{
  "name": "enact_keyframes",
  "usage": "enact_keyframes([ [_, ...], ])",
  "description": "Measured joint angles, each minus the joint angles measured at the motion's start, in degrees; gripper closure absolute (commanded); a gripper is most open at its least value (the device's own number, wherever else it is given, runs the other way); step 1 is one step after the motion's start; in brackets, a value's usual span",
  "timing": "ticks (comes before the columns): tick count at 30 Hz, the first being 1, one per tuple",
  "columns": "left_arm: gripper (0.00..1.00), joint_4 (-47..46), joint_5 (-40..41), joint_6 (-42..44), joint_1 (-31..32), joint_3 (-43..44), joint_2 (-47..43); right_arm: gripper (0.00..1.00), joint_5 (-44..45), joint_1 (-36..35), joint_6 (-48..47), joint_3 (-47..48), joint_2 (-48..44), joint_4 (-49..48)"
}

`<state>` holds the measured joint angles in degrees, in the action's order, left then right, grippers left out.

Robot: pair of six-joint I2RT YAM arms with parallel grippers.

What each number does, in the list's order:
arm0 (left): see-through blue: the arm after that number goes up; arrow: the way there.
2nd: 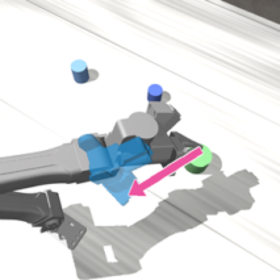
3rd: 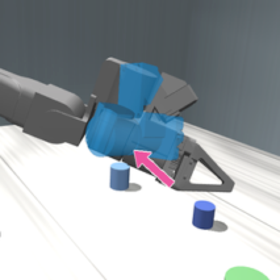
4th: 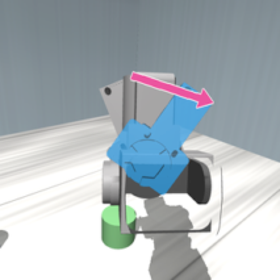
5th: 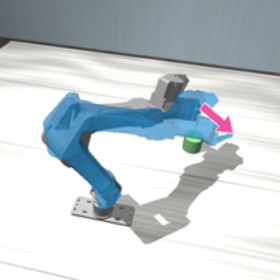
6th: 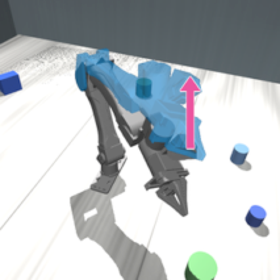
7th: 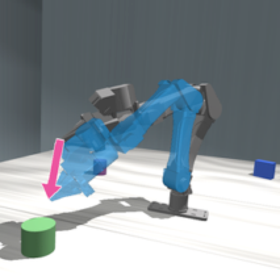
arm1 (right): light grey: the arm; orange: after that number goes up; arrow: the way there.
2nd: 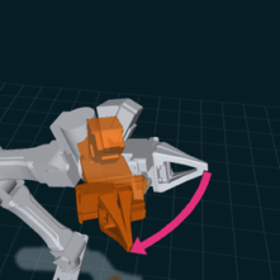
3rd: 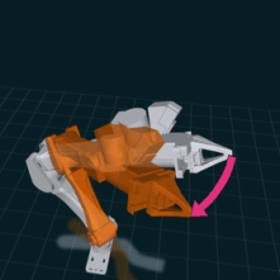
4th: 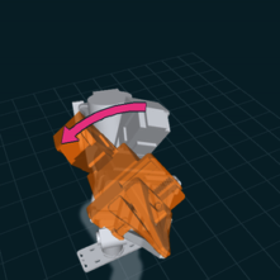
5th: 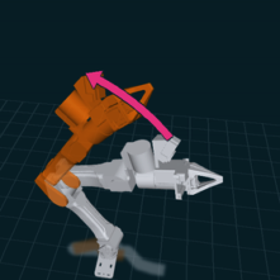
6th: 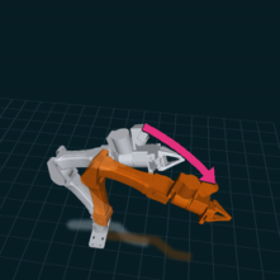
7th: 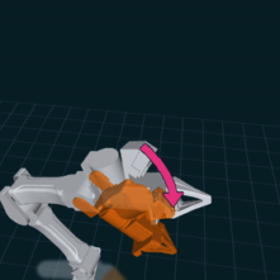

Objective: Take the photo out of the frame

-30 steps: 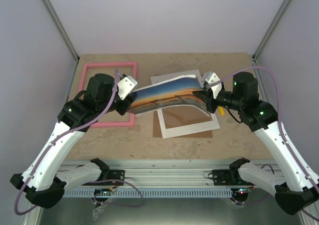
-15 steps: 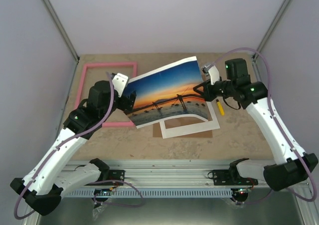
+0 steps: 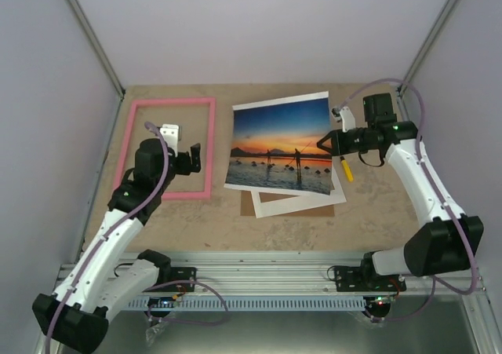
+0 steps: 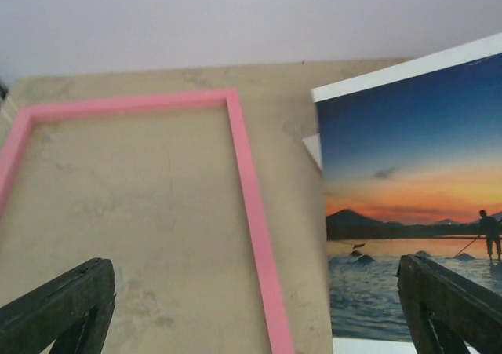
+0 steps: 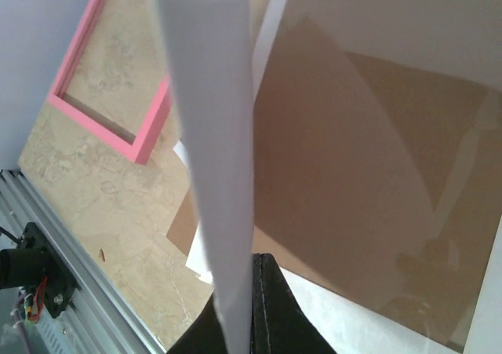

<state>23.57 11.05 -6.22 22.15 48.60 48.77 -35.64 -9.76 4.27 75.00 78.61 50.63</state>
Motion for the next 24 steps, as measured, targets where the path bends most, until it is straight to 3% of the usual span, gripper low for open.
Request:
enact_keyframes([
  [6,0.0,-3.1,-4.9,-3.1,-4.7,-5.5,-0.8,0.99,-2.4,2.5,-2.2,-1.8,5.8,1.4],
  [24,0.0,-7.7,-3.3,-6.7,-5.1,-8.3,-4.1,0.99,-6.1,3.0,-8.1,-3.1,23.8,0.9],
])
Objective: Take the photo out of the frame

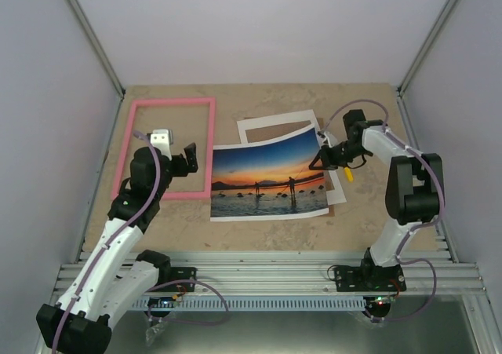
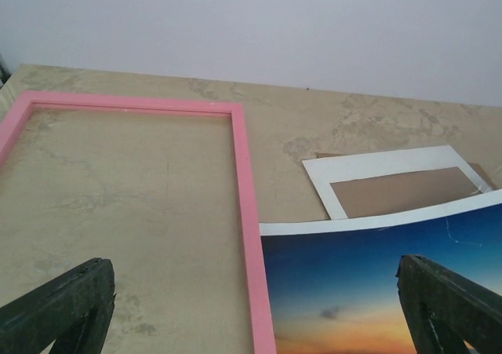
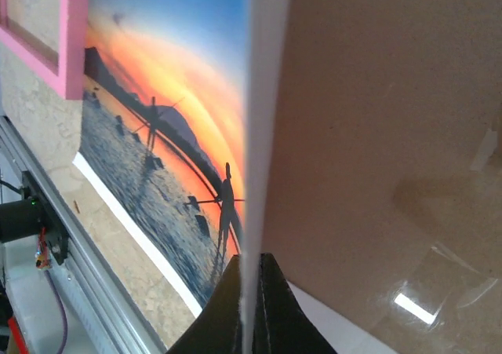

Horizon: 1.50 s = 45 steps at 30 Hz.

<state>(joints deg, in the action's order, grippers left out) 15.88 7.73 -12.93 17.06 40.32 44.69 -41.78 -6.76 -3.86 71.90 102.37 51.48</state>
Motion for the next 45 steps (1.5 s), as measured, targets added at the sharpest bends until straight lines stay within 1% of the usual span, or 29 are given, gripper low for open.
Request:
enact_keyframes([
  [8,0.0,0.0,1.8,-1.0,-0.1,-0.1,0.0,0.93,1.9,1.2,-0.4,0.8,4.4,-2.0],
  [12,0.0,0.0,1.8,-1.1,-0.1,-0.1,0.2,0.81,3.0,2.1,-0.8,1.4,6.0,-3.0],
  [14,0.0,0.0,1.8,-1.1,-0.1,-0.2,0.3,0.78,3.5,2.6,-1.1,1.4,6.7,-3.3],
  [23,0.0,0.0,2.5,-2.7,-0.1,-0.2,1.0,0.51,5.7,3.2,-1.0,1.2,6.6,-5.0],
  [26,0.01,0.4,3.3,-4.5,-0.1,0.0,1.0,0.33,7.7,3.4,0.2,0.2,4.0,-5.8],
  [29,0.0,1.6,4.4,-7.1,-0.1,0.3,-0.2,0.17,10.5,3.5,1.7,-1.2,-0.6,-7.2],
  [30,0.0,2.1,4.7,-8.0,-0.1,0.4,-1.2,0.08,11.8,3.6,2.5,-2.0,-3.0,-7.9],
  [31,0.0,2.6,5.2,-8.8,-0.1,0.5,-2.3,0.03,13.3,3.6,3.4,-3.1,-5.9,-8.9],
  [35,0.0,3.3,7.3,-11.3,-0.1,1.4,-7.7,0.02,17.3,3.7,6.8,-8.0,-17.3,-12.9],
  [39,0.0,3.5,10.3,-12.4,-0.1,3.1,-12.6,0.02,21.7,3.7,10.1,-14.4,-33.0,-18.1],
  [45,0.0,4.0,15.3,-12.1,-0.1,5.9,-16.1,0.02,27.1,3.7,12.5,-22.0,-54.7,-26.8],
])
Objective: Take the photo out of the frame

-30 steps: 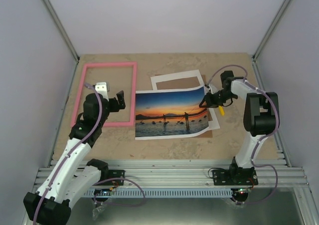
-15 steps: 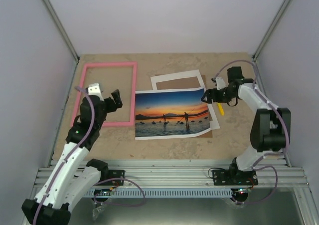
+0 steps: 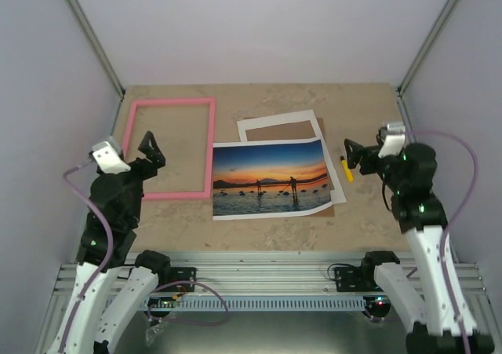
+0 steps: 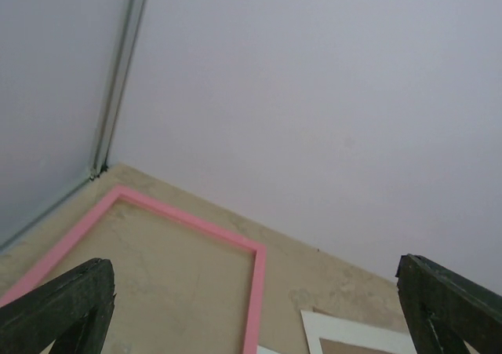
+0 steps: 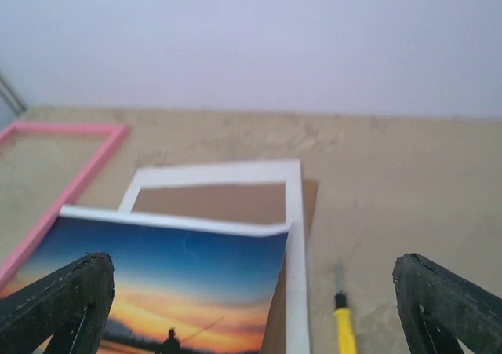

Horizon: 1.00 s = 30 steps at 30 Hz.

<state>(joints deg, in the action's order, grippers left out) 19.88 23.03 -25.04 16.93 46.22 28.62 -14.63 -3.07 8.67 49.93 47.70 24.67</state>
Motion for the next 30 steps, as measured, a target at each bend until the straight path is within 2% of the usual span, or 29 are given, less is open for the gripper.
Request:
enact_keyframes([
  [4,0.0,-1.4,1.8,2.2,0.0,-0.3,-3.6,0.02,3.2,0.0,0.9,-8.0,-14.3,-6.8],
  [8,0.0,-4.8,3.3,3.1,0.0,-3.4,-9.1,0.02,5.3,0.0,1.6,-12.5,-20.4,-9.4],
  [19,0.0,-7.4,4.3,0.9,0.0,-9.3,-10.6,0.02,9.3,0.0,1.5,-13.2,-21.8,-9.8],
  [30,0.0,-7.8,4.1,-0.4,0.0,-9.7,-10.5,0.02,11.3,0.0,1.0,-13.2,-22.6,-9.4],
])
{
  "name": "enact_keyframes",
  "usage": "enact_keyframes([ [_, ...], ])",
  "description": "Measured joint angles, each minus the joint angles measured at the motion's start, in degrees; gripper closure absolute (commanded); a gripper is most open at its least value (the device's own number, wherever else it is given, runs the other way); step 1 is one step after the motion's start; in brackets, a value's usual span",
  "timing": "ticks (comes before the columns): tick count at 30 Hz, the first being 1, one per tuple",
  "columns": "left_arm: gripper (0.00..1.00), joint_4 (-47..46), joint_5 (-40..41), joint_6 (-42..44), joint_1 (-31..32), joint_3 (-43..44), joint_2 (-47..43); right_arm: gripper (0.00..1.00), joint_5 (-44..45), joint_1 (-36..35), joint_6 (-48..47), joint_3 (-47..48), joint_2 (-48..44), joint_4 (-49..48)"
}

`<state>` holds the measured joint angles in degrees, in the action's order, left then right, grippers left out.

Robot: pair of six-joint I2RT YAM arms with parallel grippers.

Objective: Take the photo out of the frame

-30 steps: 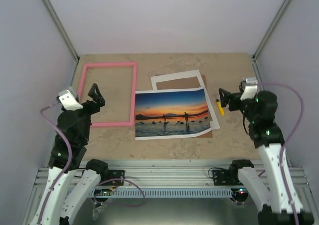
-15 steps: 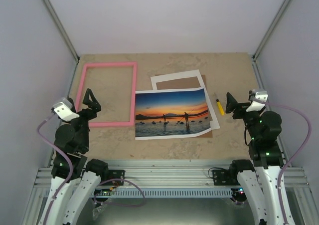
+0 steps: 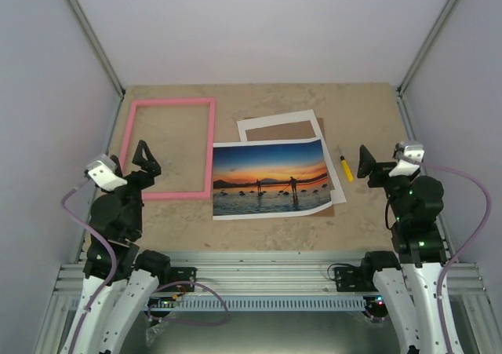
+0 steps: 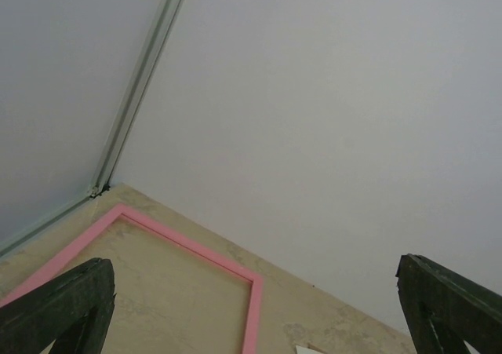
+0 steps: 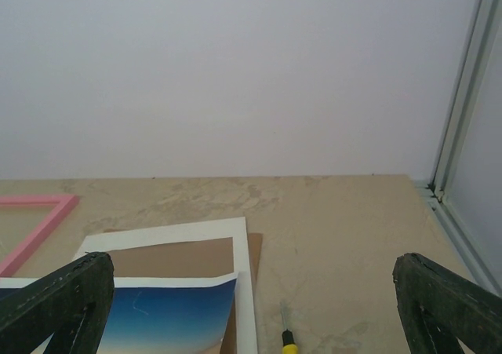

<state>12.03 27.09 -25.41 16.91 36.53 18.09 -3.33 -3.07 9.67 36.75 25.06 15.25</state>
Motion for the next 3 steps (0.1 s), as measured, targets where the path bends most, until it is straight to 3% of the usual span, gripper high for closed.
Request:
enact_keyframes([
  [3,0.0,0.0,0.0,-0.2,0.0,0.0,0.0,0.02,0.7,0.0,-0.2,0.0,0.0,0.4],
])
